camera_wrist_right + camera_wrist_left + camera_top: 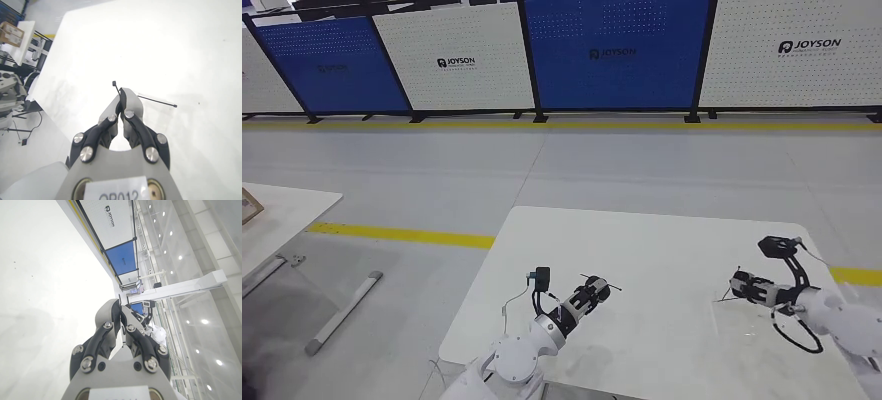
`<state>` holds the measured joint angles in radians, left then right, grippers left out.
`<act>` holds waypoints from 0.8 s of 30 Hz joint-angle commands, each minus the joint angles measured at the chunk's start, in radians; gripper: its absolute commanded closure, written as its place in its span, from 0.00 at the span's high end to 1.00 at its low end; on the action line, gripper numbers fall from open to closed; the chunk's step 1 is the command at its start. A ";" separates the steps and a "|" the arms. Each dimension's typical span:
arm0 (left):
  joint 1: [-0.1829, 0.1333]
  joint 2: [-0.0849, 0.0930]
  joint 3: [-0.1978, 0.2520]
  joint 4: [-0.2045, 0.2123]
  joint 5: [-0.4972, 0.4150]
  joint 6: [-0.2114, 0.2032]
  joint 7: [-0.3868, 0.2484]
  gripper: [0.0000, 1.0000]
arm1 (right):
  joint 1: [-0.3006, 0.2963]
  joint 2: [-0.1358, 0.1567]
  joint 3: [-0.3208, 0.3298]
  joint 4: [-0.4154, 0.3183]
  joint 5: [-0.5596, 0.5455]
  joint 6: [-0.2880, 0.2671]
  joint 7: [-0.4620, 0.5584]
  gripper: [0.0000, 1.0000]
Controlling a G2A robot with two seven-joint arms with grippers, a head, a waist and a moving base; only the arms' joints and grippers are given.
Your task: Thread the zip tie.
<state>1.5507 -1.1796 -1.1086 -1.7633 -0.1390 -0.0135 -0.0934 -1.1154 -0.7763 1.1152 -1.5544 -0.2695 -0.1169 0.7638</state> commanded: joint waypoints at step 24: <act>0.000 0.000 0.000 0.000 0.000 0.000 0.000 0.00 | -0.283 0.021 0.138 -0.208 -0.020 -0.172 -0.309 0.00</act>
<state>1.5507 -1.1796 -1.1086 -1.7633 -0.1390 -0.0135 -0.0934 -1.3589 -0.7569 1.2363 -1.7469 -0.2937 -0.2511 0.5150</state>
